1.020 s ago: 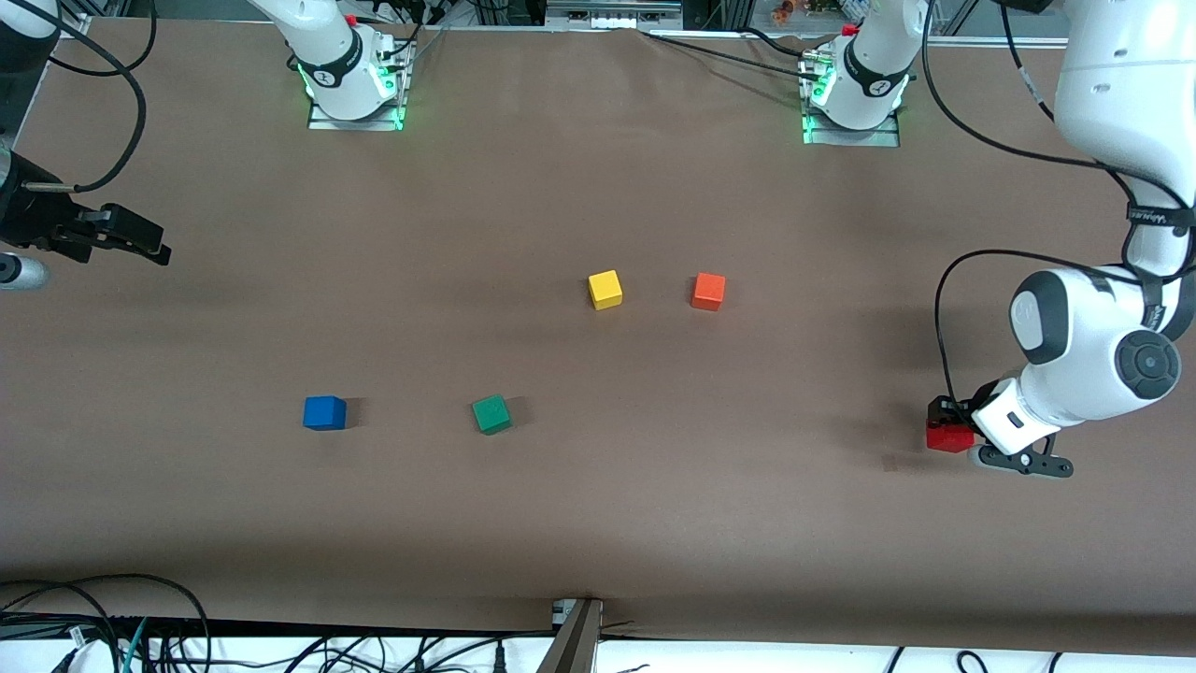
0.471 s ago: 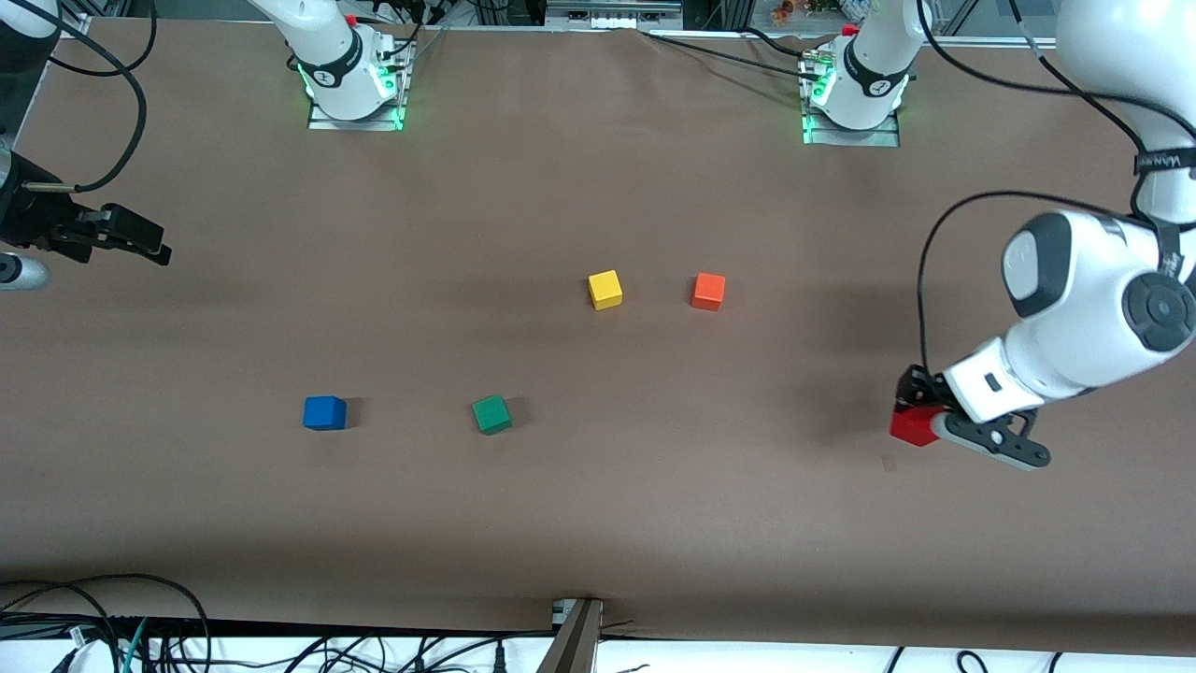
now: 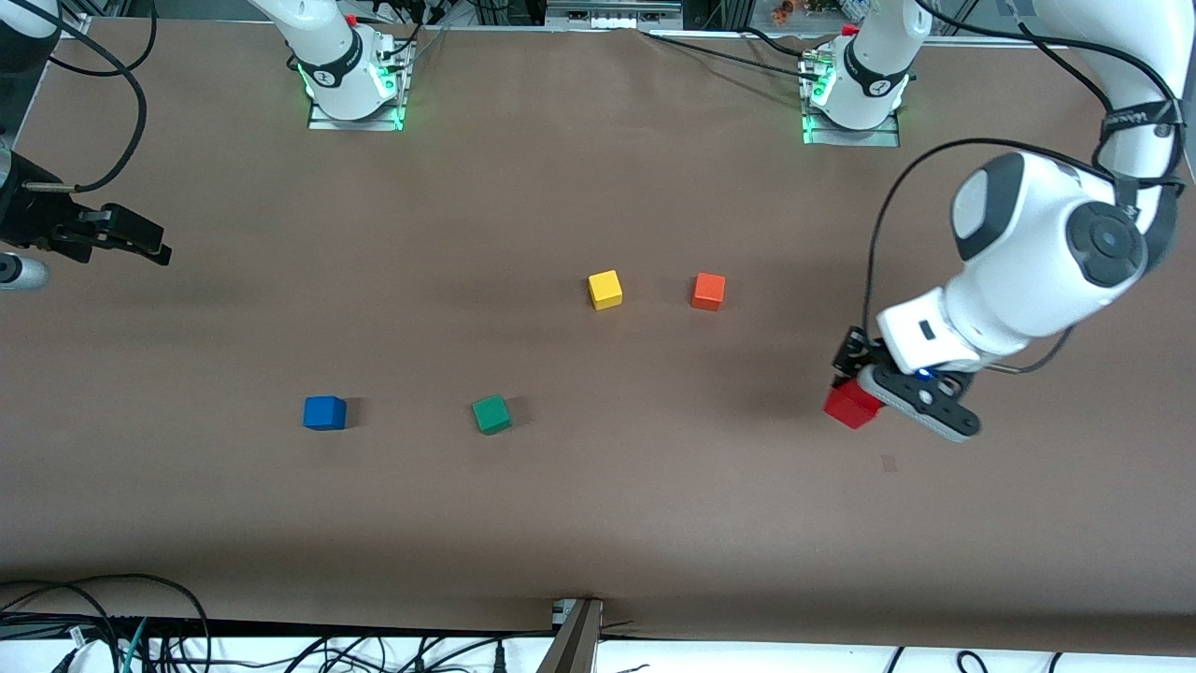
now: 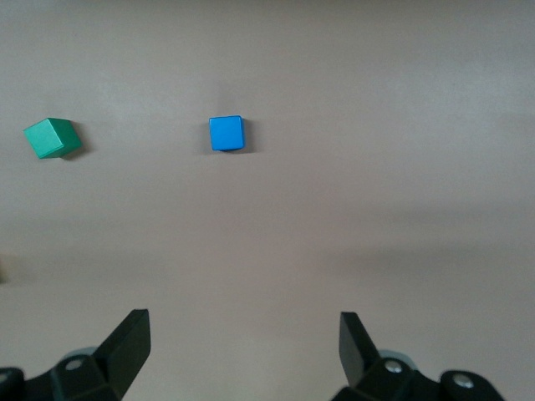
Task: Pass red block to right arm, stack on blue
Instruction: 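Lift the red cube with the left gripper toward the table middle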
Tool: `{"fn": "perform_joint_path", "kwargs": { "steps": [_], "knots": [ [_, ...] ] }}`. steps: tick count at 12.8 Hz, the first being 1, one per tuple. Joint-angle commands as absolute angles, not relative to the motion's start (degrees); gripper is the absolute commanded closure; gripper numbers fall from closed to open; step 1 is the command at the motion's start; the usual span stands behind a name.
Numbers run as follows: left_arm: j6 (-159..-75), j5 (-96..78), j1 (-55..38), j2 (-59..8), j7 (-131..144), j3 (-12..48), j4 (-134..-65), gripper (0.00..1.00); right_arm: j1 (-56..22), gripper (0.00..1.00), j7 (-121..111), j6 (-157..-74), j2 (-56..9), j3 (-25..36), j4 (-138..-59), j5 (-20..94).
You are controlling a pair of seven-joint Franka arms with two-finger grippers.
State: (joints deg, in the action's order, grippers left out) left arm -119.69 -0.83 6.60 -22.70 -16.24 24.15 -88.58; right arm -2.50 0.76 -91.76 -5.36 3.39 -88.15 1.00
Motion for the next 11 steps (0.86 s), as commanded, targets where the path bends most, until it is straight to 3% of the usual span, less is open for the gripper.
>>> {"fn": "perform_joint_path", "kwargs": {
  "steps": [1, 4, 7, 11],
  "knots": [
    [-119.2, -3.0, 6.6, -22.1, -18.1, 27.4, -85.3, 1.0, -2.4, 0.0, 0.8, -91.4, -5.6, 3.3, -87.3, 1.8],
    [-120.0, -10.8, 5.7, -24.0, -18.5, 29.2, -83.2, 1.0, -2.4, 0.0, 0.8, -91.4, -5.6, 3.3, -87.3, 1.8],
    [-126.4, -14.8, 5.0, -27.0, -25.3, 30.4, -83.1, 1.0, -2.5, 0.0, 0.7, -91.4, -5.6, 3.2, -87.2, 2.2],
    [-133.0, -38.0, 4.9, -31.2, -51.6, 30.0, -84.0, 1.0, -4.9, 0.0, -0.2, -94.0, -6.9, 2.7, -87.2, 3.0]
  ]
}}
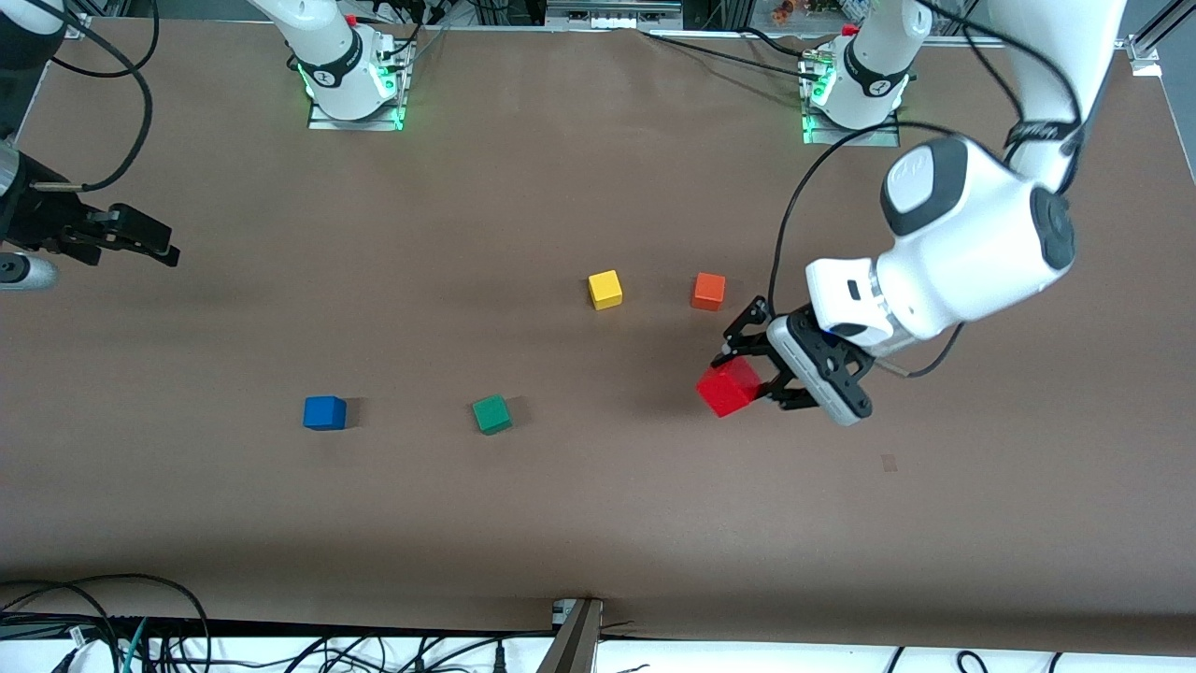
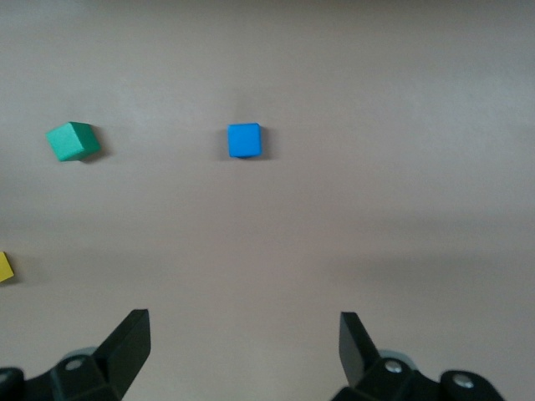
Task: Pass red block to right arm, stack on blue
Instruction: 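Lift the red cube with the left gripper toward the table middle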
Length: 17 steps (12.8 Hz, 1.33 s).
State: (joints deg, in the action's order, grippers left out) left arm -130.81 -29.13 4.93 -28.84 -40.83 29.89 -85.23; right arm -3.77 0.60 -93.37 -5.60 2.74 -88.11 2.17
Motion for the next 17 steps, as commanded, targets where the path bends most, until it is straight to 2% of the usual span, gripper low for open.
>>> {"fn": "perform_joint_path", "kwargs": {
  "steps": [1, 8, 9, 13, 17],
  "knots": [
    [-133.9, -43.4, 4.8, -32.2, -56.9, 30.0, -84.1, 1.0, -4.9, 0.0, -0.3, -93.9, -7.8, 2.7, -87.2, 3.1],
    [-140.5, -66.5, -3.7, -36.0, -80.4, 30.0, -83.2, 1.0, -7.7, 0.0, -0.4, -87.5, -9.5, 2.6, -87.5, 3.3],
    [-143.1, -70.1, -4.9, -36.6, -84.0, 30.0, -83.2, 1.0, -8.1, 0.0, -0.3, -87.5, -9.4, 2.6, -87.5, 6.6],
    [-144.2, -77.1, -8.7, -39.4, -96.0, 30.0, -79.6, 1.0, -7.4, 0.0, 0.6, -87.5, -10.3, 2.9, -87.5, 22.7],
    [-144.2, -83.2, -10.7, -39.3, -100.5, 30.1, -78.6, 1.0, -3.1, 0.0, 0.9, -87.5, -16.1, 3.3, -87.4, 43.7]
  ]
}}
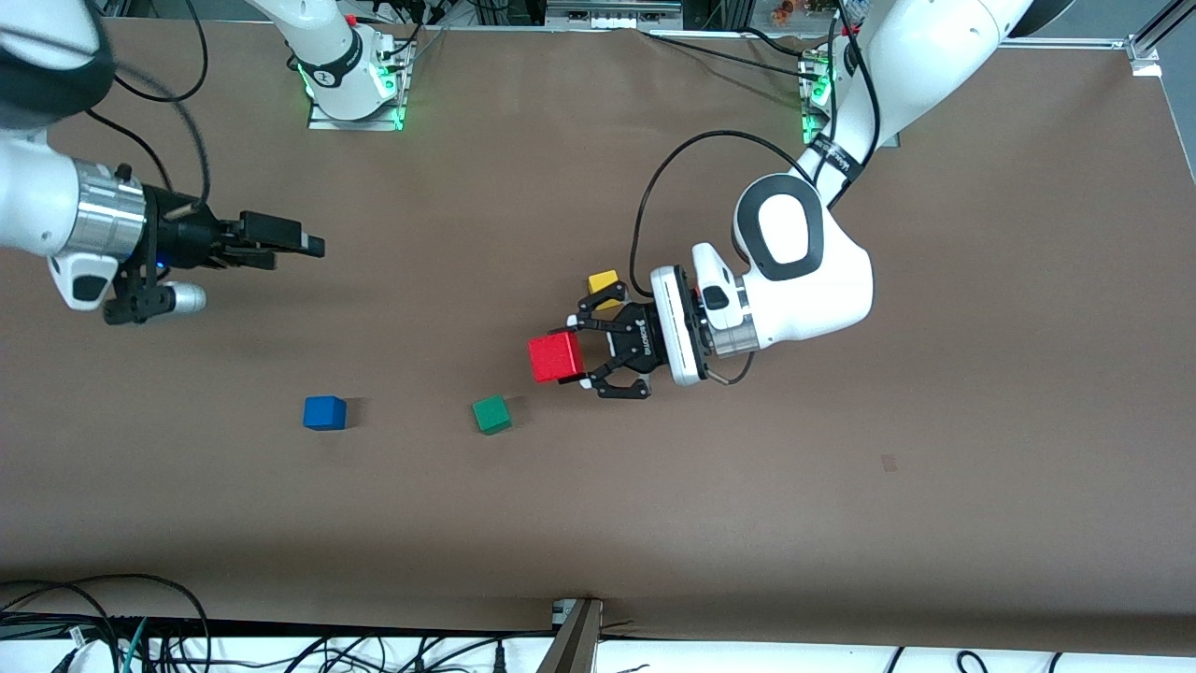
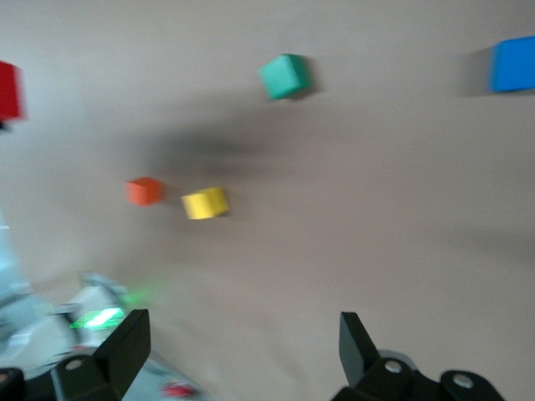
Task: Pass red block to right arm, stack on blue
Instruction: 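Raise the red cube while the right gripper reaches toward it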
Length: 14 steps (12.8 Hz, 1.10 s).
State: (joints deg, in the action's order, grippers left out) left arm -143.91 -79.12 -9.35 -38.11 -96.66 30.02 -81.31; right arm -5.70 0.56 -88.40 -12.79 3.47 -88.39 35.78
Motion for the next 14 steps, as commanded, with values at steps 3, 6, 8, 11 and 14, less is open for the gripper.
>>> {"fn": "perform_joint_path", "kwargs": {
  "steps": [3, 6, 8, 11, 14],
  "knots": [
    [-145.4, -86.7, -13.4, -40.2, -101.9, 30.0, -76.7, 1.0, -2.0, 0.0, 1.0, -88.2, -20.7, 3.3, -87.4, 57.9],
    [-150.5, -86.9, -17.5, -42.5, -101.3, 30.0, -72.5, 1.0, -2.0, 0.0, -0.3, -88.8, -25.4, 3.3, -87.3, 73.6],
    [-152.7, -87.2, -19.8, -44.7, -101.0, 29.9, -69.3, 1.0, -2.9, 0.0, -0.3, -91.5, -27.1, 2.9, -87.3, 78.9],
    [-154.0, -87.2, -22.7, -47.0, -100.2, 28.0, -65.2, 1.0, -5.4, 0.0, -0.4, -95.2, -28.1, 2.8, -87.2, 82.9],
    [-154.6, -87.2, -28.2, -47.7, -95.0, 21.9, -61.5, 1.0, -7.6, 0.0, -2.9, -97.9, -28.7, 2.7, -87.1, 83.1]
  ]
}}
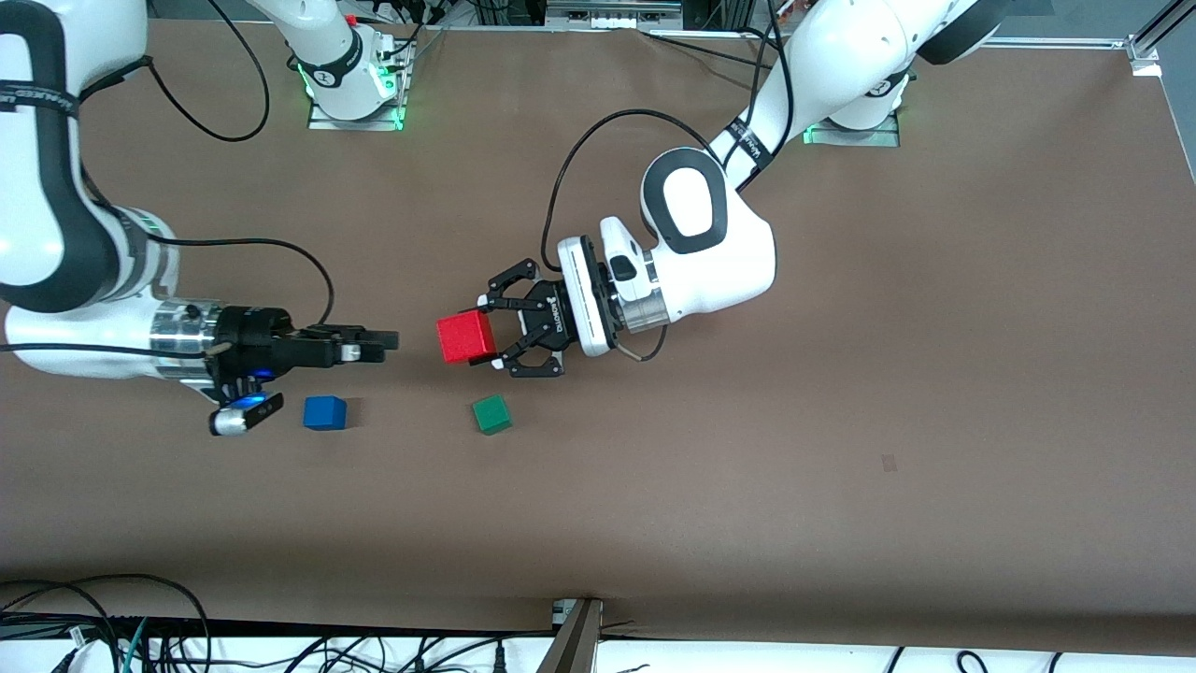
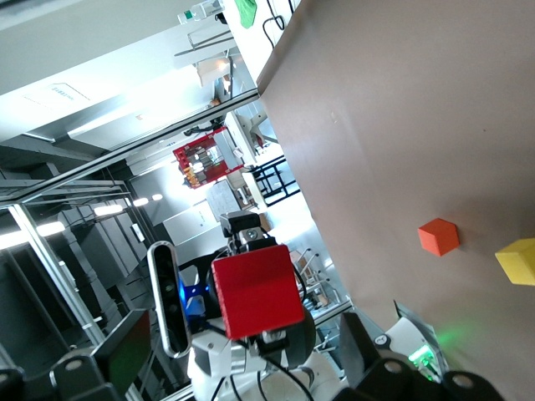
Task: Pass red block to right arm, stack on blue
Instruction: 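Raise the red cube while the right gripper reaches toward it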
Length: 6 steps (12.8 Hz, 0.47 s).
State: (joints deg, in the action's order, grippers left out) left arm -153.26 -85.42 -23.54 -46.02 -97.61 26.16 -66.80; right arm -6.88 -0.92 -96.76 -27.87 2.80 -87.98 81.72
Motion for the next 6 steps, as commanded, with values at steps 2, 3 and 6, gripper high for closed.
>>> {"fn": "perform_joint_path", "kwargs": {
  "steps": [2, 3, 6],
  "knots": [
    [-154.6, -87.2, -31.4, -48.8, -92.3, 17.9, -58.9, 1.0, -8.0, 0.0, -3.8, -98.3, -29.3, 2.7, -87.1, 83.3],
    [-154.7, -87.1, -32.5, -49.5, -91.2, 16.8, -57.3, 1.0, -8.2, 0.0, -3.8, -99.0, -29.3, 2.7, -86.9, 83.3],
    [-155.4, -87.1, -38.3, -50.4, -85.0, 8.7, -54.7, 1.0, -9.8, 0.0, -3.8, -101.7, -29.4, 2.7, -86.7, 84.1]
  ]
}}
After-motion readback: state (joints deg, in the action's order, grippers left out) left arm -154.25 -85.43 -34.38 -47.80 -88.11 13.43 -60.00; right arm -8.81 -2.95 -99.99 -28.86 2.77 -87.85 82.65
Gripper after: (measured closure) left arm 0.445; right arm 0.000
